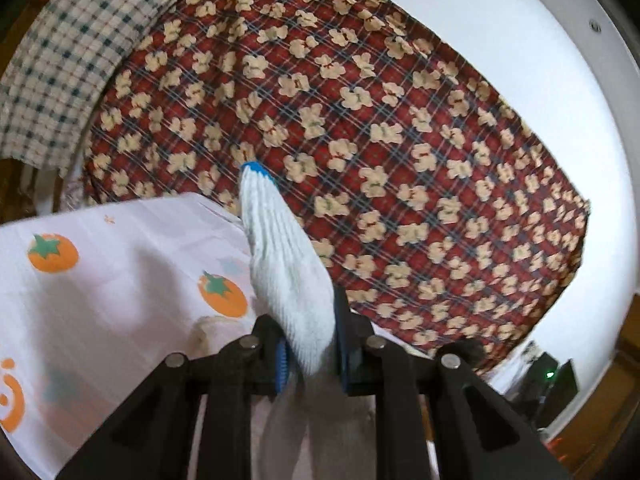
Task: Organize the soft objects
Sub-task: 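Lift the black furry toy and white glove and carry them toward the metal bin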
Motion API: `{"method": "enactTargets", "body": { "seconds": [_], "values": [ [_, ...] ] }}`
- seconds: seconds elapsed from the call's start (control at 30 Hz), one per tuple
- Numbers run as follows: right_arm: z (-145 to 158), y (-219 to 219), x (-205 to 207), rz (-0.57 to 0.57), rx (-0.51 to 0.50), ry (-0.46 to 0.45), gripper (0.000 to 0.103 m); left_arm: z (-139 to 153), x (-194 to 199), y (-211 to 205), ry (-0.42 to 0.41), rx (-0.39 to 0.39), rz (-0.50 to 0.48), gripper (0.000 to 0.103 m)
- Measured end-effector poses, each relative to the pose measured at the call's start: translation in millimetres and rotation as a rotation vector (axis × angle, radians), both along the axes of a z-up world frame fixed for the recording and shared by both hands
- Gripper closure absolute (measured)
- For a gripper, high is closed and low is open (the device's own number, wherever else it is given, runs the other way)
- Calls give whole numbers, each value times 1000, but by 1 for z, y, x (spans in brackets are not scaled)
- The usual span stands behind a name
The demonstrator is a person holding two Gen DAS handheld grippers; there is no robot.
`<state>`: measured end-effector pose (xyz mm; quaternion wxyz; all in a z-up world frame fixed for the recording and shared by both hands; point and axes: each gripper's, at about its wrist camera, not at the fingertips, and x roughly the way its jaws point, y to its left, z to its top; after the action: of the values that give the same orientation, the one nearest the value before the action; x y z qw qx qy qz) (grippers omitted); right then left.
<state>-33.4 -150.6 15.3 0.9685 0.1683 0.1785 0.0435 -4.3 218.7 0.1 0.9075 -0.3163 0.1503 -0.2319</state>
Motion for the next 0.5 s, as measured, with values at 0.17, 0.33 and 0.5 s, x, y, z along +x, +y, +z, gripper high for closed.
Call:
{"method": "enactTargets", "body": {
  "seconds": [0.17, 0.33, 0.5],
  "values": [
    [1, 5, -5, 6, -44, -15, 78, 2, -4, -6, -3, 4, -13, 86],
    [0, 17, -6, 30, -100, -16, 78, 12, -13, -19, -28, 77, -6, 86],
    [1, 42, -14, 97, -194, -44, 78, 21, -19, -38, -51, 156, -15, 86]
  ]
}}
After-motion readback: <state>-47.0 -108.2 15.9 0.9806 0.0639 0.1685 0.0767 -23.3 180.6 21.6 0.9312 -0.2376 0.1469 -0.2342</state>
